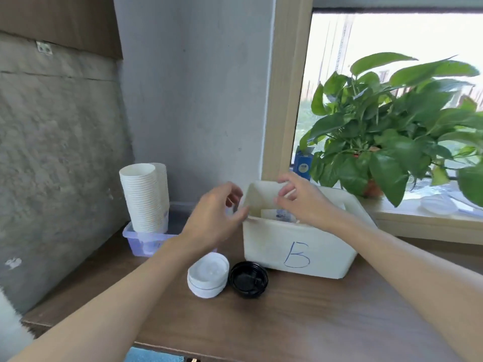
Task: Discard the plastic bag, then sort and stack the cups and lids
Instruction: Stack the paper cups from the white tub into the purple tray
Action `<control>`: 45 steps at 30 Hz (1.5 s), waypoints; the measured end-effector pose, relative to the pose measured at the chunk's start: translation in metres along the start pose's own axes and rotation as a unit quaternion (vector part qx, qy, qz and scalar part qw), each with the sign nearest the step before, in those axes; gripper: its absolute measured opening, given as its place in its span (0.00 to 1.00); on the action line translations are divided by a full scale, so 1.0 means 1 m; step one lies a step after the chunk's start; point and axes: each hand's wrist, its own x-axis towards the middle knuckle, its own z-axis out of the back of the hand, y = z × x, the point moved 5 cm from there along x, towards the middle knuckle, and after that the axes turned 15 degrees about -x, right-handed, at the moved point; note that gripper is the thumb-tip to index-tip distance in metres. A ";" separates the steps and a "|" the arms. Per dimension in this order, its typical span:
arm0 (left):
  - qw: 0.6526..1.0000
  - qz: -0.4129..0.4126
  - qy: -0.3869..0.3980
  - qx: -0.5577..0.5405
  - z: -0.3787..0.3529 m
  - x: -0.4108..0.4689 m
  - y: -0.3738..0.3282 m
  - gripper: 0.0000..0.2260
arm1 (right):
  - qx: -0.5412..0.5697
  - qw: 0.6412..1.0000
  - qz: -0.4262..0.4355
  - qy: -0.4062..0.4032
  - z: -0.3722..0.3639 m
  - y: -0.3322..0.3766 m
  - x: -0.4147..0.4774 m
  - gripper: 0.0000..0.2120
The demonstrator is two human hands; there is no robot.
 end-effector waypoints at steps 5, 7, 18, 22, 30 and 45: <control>0.996 0.008 0.092 0.018 -0.068 0.029 -0.008 0.08 | -0.093 0.993 -0.073 0.021 0.032 -0.072 -0.017 0.14; 0.993 0.009 0.115 0.030 -0.085 0.037 -0.005 0.07 | -0.099 0.991 -0.084 0.031 0.031 -0.085 -0.018 0.12; 0.984 0.013 0.178 -0.010 -0.114 0.065 0.007 0.23 | -0.076 0.984 -0.129 -0.093 0.033 -0.106 0.007 0.06; 0.979 0.018 0.192 -0.060 -0.121 0.067 0.004 0.39 | 0.100 0.984 -0.119 -0.083 0.035 -0.106 0.006 0.07; 0.985 0.026 0.145 -0.087 -0.116 0.066 0.004 0.27 | -0.021 0.985 -0.113 -0.129 0.040 -0.112 0.005 0.06; 0.992 0.043 0.119 -0.011 -0.120 0.068 0.017 0.28 | -0.289 0.919 -0.253 -0.086 0.045 -0.133 -0.009 0.13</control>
